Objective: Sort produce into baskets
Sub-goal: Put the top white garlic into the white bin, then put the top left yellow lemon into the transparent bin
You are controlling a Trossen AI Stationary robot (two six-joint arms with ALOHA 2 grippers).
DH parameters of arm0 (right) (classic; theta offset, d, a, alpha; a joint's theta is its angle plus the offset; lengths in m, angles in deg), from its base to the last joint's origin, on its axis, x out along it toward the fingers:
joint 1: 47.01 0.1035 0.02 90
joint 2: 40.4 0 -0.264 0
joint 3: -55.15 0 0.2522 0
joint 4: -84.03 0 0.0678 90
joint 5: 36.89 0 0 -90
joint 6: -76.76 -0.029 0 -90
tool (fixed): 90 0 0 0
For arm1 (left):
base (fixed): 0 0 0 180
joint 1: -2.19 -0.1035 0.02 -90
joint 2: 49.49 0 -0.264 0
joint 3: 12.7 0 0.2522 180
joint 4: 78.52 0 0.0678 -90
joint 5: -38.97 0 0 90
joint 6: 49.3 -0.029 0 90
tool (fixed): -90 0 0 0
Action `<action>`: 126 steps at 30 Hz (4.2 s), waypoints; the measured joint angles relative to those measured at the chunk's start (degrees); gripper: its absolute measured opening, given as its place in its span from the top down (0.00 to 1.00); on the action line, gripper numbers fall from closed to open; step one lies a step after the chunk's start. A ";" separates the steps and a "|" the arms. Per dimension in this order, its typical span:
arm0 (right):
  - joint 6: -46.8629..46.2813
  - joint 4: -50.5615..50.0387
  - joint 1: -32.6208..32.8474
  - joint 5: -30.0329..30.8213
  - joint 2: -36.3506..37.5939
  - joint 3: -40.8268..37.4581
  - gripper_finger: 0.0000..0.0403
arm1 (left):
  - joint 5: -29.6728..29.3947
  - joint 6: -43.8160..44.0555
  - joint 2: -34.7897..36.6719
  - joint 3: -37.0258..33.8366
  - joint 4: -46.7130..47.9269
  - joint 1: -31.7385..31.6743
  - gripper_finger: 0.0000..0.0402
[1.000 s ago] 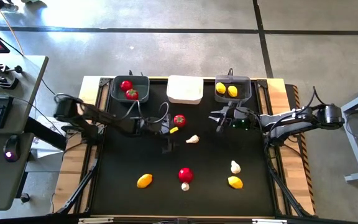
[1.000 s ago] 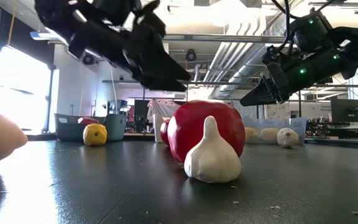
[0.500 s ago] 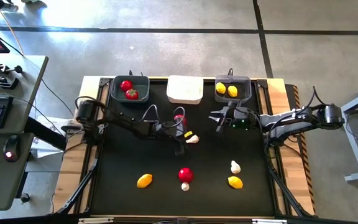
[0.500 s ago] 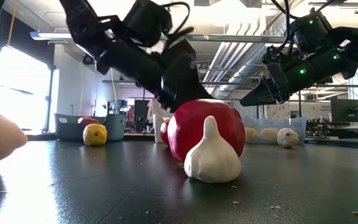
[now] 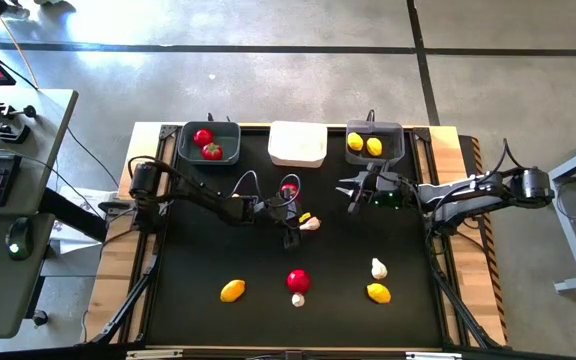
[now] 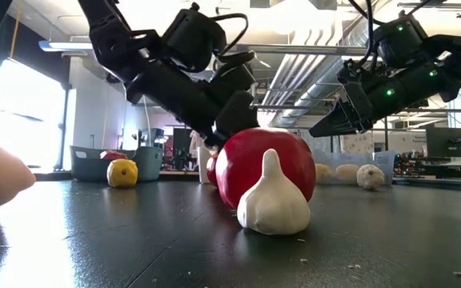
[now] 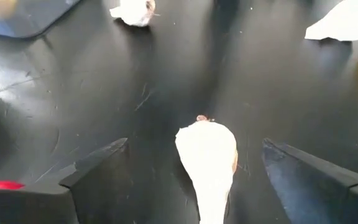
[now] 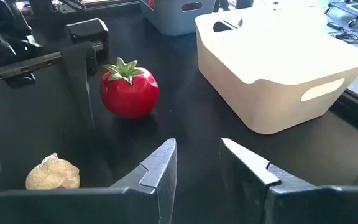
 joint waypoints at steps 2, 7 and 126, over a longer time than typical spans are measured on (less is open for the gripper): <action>0.18 0.01 0.02 0.00 0.02 0.00 0.72 | 0.41 0.03 -0.71 0.29 -0.20 0.00 0.18; 0.60 0.14 0.02 0.00 0.00 0.00 0.72 | 6.10 0.05 -4.24 3.58 0.82 0.02 0.24; 8.81 9.02 5.05 2.38 -3.18 7.34 0.63 | 17.01 -16.59 36.49 -36.94 -34.73 -21.41 1.00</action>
